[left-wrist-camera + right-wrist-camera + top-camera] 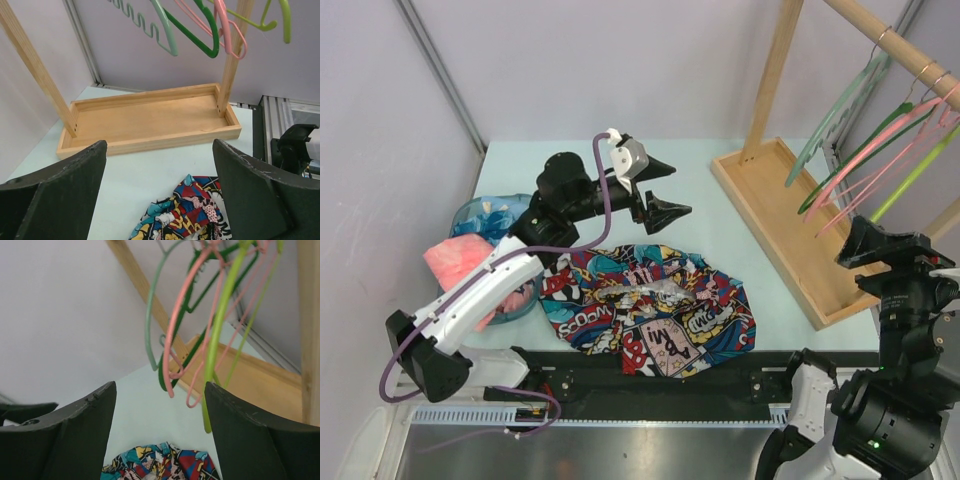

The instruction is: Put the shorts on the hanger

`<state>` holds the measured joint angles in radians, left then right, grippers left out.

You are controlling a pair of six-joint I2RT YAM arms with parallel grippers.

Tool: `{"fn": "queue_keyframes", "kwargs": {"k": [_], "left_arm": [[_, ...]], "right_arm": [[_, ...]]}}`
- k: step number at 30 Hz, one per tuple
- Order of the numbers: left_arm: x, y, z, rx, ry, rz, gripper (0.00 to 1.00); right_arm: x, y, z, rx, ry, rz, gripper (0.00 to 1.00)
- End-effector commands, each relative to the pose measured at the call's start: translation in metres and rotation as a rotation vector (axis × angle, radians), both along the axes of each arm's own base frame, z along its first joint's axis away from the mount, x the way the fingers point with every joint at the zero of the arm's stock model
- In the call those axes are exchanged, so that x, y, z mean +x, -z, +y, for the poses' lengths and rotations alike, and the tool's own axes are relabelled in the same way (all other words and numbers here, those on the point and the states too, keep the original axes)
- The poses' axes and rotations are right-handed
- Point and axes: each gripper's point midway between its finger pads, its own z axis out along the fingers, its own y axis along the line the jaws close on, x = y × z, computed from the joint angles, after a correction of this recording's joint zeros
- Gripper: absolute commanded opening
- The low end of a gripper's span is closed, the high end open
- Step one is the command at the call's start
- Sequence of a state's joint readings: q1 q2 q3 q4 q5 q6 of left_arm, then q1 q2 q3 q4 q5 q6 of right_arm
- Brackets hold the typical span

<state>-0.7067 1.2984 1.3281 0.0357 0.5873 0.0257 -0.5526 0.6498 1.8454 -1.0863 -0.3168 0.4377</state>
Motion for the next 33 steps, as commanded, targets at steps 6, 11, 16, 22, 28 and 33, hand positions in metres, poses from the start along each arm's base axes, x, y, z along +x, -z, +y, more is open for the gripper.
{"fn": "queue_keyframes", "kwargs": {"k": [6, 11, 16, 22, 28, 33], "left_arm": [[-0.017, -0.033, 0.009, -0.085, 0.020, -0.077, 0.92], [-0.014, -0.034, 0.008, -0.072, 0.010, -0.060, 0.92], [-0.011, -0.036, 0.006, -0.076, 0.004, -0.029, 0.92], [-0.009, -0.026, 0.004, -0.062, 0.003, -0.020, 0.92], [-0.010, -0.022, 0.005, -0.055, 0.008, -0.022, 0.93], [-0.008, -0.020, 0.005, -0.042, 0.007, -0.045, 0.93]], "right_arm": [[0.018, 0.022, -0.052, 0.057, 0.234, 0.103, 0.77], [0.039, 0.041, -0.062, 0.056, 0.202, 0.154, 0.74], [0.048, 0.052, -0.068, 0.041, 0.197, 0.156, 0.72], [0.059, 0.057, -0.073, 0.033, 0.177, 0.147, 0.64], [0.067, 0.057, -0.076, 0.052, 0.164, 0.137, 0.50], [0.072, 0.060, -0.068, 0.084, 0.117, 0.129, 0.47]]}}
